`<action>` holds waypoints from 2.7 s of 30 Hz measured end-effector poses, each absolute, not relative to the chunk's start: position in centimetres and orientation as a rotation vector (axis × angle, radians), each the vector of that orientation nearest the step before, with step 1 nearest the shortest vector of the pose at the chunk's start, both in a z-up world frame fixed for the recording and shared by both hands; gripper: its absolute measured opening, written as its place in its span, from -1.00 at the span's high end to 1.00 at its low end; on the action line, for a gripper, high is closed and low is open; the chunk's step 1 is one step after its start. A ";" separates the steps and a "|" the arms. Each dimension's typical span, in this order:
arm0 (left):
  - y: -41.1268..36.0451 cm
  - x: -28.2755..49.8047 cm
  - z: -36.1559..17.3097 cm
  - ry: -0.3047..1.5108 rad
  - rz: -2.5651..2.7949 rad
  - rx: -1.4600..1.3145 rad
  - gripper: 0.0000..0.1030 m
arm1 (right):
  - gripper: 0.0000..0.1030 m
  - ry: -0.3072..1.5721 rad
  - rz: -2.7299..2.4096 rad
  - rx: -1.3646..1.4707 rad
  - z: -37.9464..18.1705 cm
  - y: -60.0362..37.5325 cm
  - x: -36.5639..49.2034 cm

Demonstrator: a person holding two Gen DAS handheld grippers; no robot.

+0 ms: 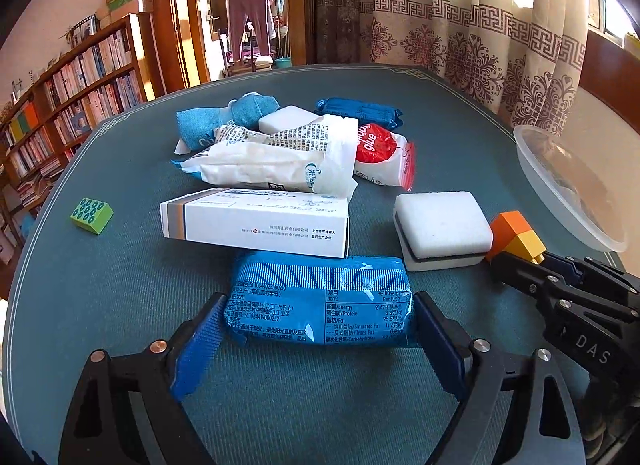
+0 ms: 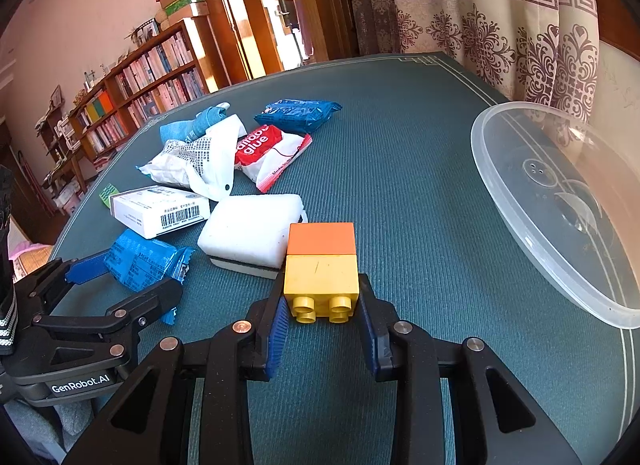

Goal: Organize objects
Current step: 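Carry the brick into the clear bowl with the right gripper while the left gripper lifts the blue packet, then release the brick in the bowl with the right gripper while the left gripper carries the blue packet over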

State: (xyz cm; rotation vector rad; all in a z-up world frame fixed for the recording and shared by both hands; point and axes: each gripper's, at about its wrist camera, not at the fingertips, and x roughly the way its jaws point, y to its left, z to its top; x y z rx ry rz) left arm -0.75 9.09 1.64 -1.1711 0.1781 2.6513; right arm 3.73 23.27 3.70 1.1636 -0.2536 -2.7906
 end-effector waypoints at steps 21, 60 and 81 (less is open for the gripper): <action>10.1 -0.1 2.9 0.159 2.671 -1.144 -0.80 | 0.37 -0.329 -2.994 0.938 7.5 27.0 6.7; 26.3 -0.2 6.2 0.316 2.414 -1.000 -0.80 | 0.23 -0.426 -3.234 1.081 6.6 42.5 9.0; 32.4 -1.8 5.2 0.321 2.285 -0.950 -0.80 | 0.23 -0.453 -3.289 1.005 6.8 43.1 10.5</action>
